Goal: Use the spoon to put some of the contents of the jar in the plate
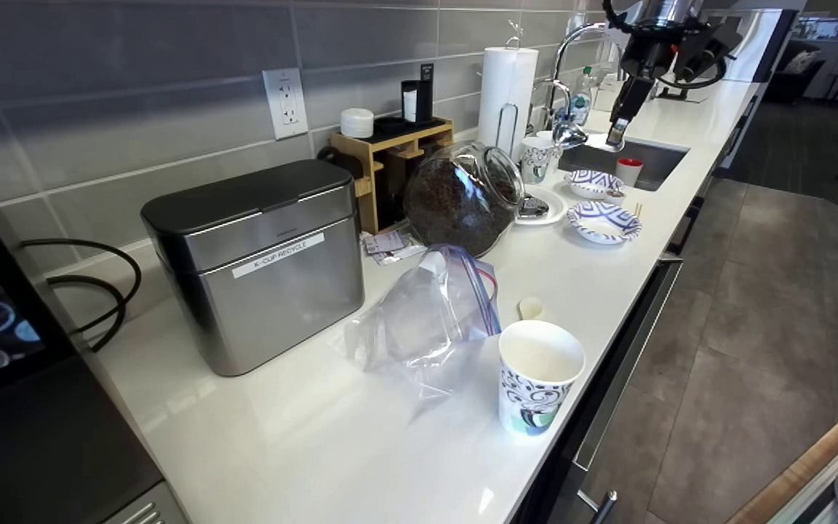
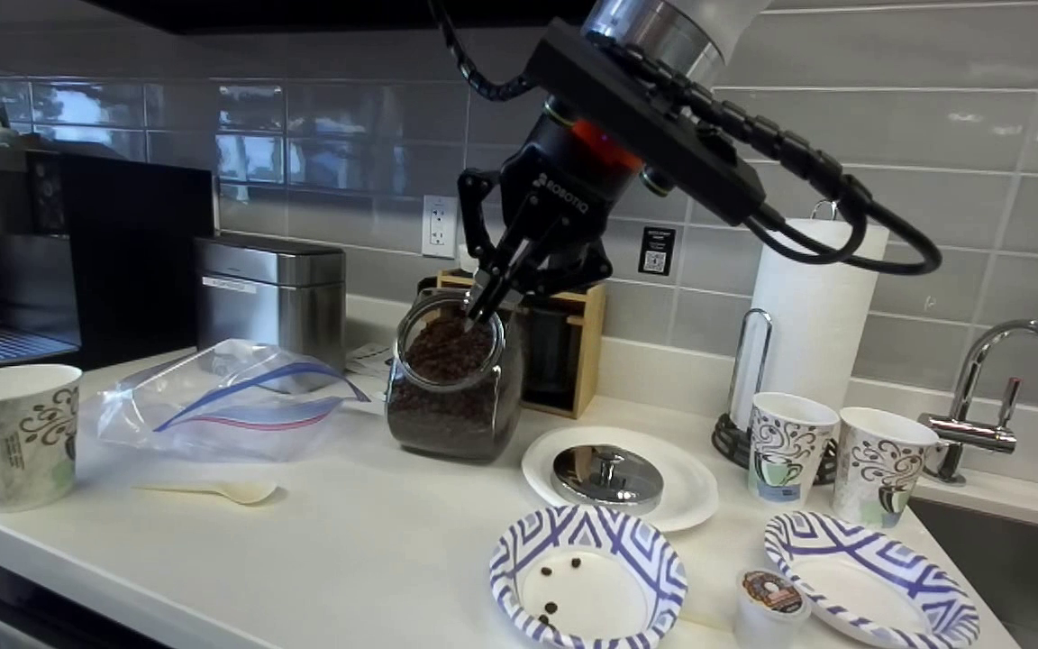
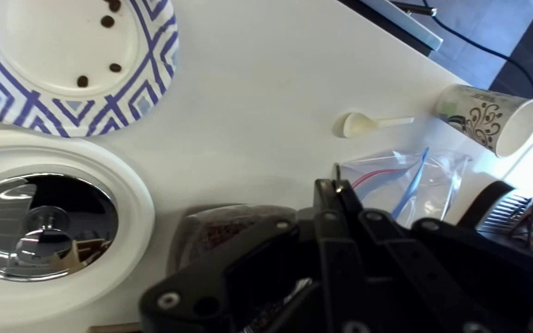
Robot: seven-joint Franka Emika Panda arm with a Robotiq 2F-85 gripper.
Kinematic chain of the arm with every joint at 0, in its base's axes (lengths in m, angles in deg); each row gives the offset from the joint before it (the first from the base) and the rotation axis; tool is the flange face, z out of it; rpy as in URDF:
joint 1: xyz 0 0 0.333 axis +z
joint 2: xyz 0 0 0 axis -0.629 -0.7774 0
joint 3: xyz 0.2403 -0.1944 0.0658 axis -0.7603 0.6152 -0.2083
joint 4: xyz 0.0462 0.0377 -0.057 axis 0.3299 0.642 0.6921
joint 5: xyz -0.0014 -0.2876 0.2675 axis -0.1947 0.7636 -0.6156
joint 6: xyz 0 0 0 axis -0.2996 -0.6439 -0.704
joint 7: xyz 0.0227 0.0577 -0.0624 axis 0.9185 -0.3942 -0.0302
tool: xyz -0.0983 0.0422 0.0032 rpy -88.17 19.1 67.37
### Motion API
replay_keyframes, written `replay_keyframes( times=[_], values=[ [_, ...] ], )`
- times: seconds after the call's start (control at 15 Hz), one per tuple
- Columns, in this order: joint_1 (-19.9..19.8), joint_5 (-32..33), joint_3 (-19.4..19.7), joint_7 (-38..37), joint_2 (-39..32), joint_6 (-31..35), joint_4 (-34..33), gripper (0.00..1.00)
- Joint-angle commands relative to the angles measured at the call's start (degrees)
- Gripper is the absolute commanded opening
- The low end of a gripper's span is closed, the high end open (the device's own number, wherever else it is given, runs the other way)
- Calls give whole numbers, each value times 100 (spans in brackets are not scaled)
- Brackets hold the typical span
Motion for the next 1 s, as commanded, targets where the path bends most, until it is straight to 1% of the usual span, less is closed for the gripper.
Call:
replay_keyframes(
  times=[0.0, 0.27, 0.33, 0.53, 0.67, 0.73, 0.87, 0.93],
  values=[
    [-129, -36, -135, 31, -98, -95, -122, 3],
    [-160, -66, -156, 86, -245, -117, -245, 3],
    [-161, -68, -155, 89, -245, -117, -245, 1],
    [-238, -499, -269, 278, -712, -920, -727, 1],
    [-272, -708, -361, 278, -986, -1435, -1032, 1],
    [-284, -780, -404, 154, -1169, -1682, -1234, 1],
    [-285, -794, -466, -224, -1445, -1873, -1528, 1],
    [-281, -786, -487, -432, -1538, -1802, -1623, 1]
  ],
)
